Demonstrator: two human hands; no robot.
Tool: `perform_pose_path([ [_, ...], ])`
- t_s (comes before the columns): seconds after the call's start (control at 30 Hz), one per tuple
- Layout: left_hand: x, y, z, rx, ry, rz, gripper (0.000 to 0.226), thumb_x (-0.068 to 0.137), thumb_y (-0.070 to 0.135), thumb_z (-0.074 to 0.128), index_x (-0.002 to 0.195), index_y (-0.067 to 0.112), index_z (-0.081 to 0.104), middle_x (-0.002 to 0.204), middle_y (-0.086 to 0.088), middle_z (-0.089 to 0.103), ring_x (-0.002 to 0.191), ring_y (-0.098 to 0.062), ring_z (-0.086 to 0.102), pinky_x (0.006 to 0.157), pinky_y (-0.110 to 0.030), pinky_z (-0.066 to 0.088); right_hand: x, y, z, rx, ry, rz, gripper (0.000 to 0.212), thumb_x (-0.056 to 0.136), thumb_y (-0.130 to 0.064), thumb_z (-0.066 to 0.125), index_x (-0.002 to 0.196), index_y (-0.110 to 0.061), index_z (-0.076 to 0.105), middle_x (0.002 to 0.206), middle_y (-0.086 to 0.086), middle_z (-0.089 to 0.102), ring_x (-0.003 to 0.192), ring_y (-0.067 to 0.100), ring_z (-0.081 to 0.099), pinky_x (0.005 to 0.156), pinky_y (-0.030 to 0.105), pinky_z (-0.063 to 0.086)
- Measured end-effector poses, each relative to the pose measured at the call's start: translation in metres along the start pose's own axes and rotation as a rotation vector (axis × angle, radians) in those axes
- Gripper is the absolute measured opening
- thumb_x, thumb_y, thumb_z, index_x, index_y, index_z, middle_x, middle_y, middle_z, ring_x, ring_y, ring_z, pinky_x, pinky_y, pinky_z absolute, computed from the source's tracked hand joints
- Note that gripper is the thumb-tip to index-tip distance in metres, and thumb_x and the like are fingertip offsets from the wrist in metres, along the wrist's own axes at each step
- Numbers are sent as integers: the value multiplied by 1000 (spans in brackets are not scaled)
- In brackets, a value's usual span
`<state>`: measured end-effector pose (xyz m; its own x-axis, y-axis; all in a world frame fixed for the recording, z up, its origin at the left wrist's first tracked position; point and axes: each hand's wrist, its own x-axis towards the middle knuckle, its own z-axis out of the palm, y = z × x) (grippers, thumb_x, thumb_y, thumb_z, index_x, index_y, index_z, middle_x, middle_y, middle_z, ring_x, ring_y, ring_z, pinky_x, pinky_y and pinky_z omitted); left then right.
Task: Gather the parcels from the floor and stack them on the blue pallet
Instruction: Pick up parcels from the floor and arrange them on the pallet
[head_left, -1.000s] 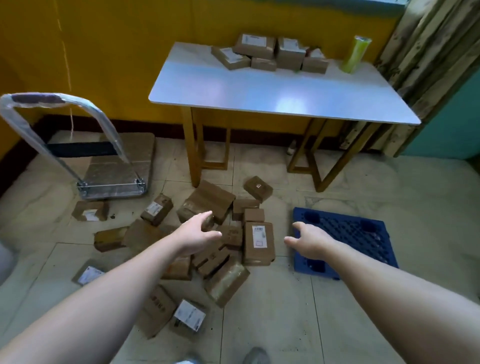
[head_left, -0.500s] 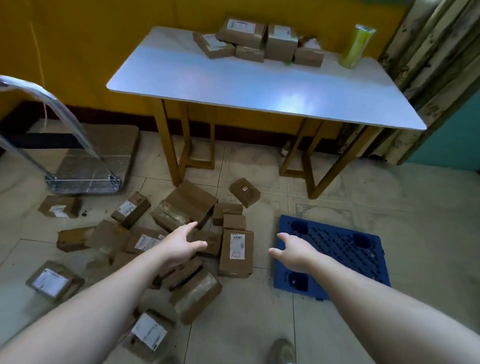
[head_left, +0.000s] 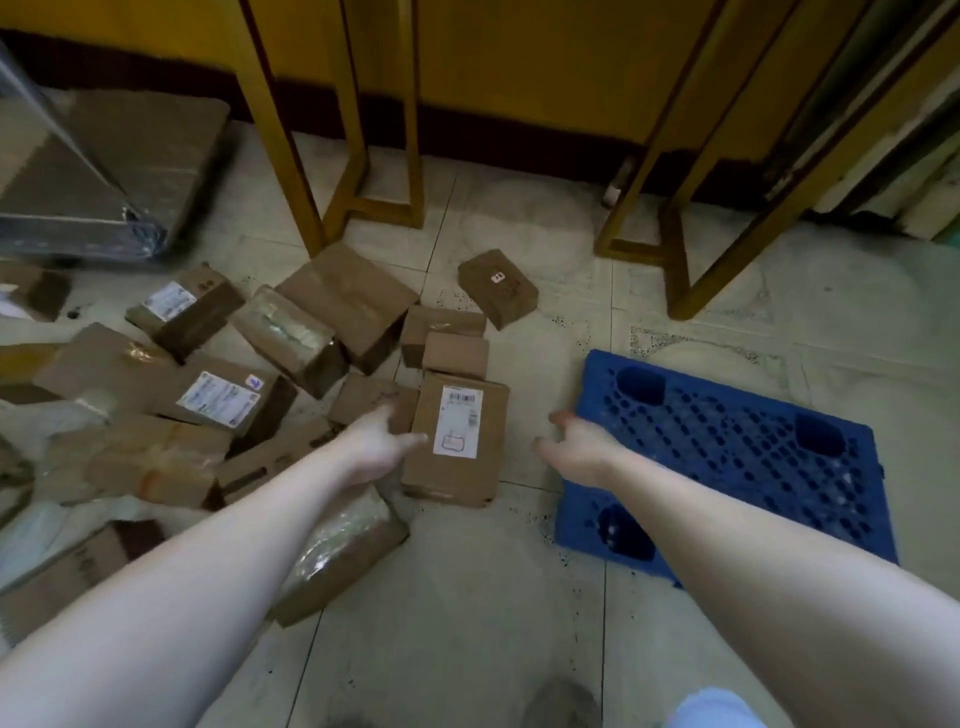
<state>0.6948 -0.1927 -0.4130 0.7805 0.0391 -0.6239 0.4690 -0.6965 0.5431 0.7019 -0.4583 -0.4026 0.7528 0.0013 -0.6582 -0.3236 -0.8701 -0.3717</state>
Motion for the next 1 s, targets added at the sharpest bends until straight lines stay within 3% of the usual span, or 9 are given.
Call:
perform_pose_path([
  [0.07,34,-29,34,-41,-16,-18,33,85,31,62,118,32,59,109,4,66,91,-12,62,75,-27,50,41,14,39,46,-36,5,76,90,-54,51,151,-20,19,155,6,28,136,27,36,102,31,36],
  [0.17,78,-65,80,-218,13,89,37,83,14,67,103,43,56,89,20,63,100,-10,62,66,-10,46,96,34,99,119,-75,-15,82,88,-60,51,150,-15,21,151,7,34,132,26,40,93,27,38],
  [0.23,105,-84,108,-321,8,85,48,86,6,64,124,28,44,107,8,59,114,-26,54,73,-12,47,126,46,134,188,-71,-8,83,85,-60,53,146,-10,27,147,7,40,129,25,43,87,24,35],
  [0.3,130,-99,131,-285,26,-15,62,86,13,63,140,16,32,127,-5,53,119,-31,50,92,-30,46,150,57,162,273,-80,5,79,86,-57,56,143,-9,30,143,6,44,125,23,46,88,23,37],
  [0.37,150,-112,151,-241,34,-91,61,86,18,62,140,13,33,134,-11,50,120,-32,49,102,-42,42,168,66,185,370,-107,-8,65,90,-47,57,141,-13,37,137,2,49,108,13,54,79,19,45],
  [0.47,167,-126,170,-213,46,-137,59,86,15,61,140,11,37,134,-13,51,117,-30,51,101,-41,43,185,71,208,472,-115,-54,45,93,-31,56,135,-19,47,127,-4,56,78,-5,50,58,12,41],
  [0.7,158,-127,180,-538,16,-192,64,83,21,68,131,32,28,118,-1,53,103,-25,55,86,-46,51,176,81,210,569,-6,67,54,87,-28,65,132,-13,41,127,5,56,109,23,57,92,41,51],
  [0.9,139,-89,170,-600,24,-48,51,85,20,66,120,29,30,121,-5,53,104,-28,56,74,-43,56,147,80,174,636,119,29,54,85,-23,66,131,-18,39,108,-5,59,90,13,58,72,27,52],
  [1.0,137,-65,160,-608,-17,50,56,84,16,67,126,26,30,120,-4,52,98,-24,56,72,-42,56,131,78,151,665,207,31,60,85,-25,68,136,-19,36,118,-3,58,94,14,56,81,29,50],
])
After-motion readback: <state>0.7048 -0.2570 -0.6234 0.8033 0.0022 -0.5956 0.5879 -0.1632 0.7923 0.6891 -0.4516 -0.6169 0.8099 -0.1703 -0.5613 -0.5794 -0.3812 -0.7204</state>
